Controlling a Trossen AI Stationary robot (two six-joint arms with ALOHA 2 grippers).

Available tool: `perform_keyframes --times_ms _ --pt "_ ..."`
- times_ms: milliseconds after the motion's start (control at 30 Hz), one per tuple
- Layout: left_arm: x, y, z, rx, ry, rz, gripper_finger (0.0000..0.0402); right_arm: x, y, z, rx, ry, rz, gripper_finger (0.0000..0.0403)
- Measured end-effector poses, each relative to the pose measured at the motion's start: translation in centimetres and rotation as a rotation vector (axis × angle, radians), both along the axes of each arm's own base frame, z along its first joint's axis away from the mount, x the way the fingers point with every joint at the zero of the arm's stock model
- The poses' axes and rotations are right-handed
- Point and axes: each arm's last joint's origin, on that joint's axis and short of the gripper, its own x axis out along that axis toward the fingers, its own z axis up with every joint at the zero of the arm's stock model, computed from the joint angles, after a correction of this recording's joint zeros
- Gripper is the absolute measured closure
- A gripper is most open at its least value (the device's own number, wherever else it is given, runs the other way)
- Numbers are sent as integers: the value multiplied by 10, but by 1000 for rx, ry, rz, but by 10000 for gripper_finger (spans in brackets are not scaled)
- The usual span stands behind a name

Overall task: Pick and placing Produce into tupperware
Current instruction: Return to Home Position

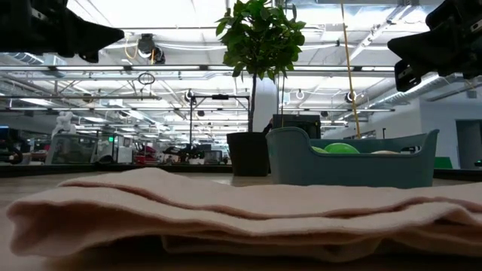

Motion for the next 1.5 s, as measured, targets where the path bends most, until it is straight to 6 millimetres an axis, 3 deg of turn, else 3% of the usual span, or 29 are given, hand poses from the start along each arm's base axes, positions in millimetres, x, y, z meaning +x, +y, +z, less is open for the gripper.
perform_keyframes --times_ms 567,1500 --pt "-9 -5 -10 -17 40 -78 401 0 0 1 27 -11 12 403" --pt "-10 -5 -17 -33 113 -11 401 0 1 -3 32 34 14 403"
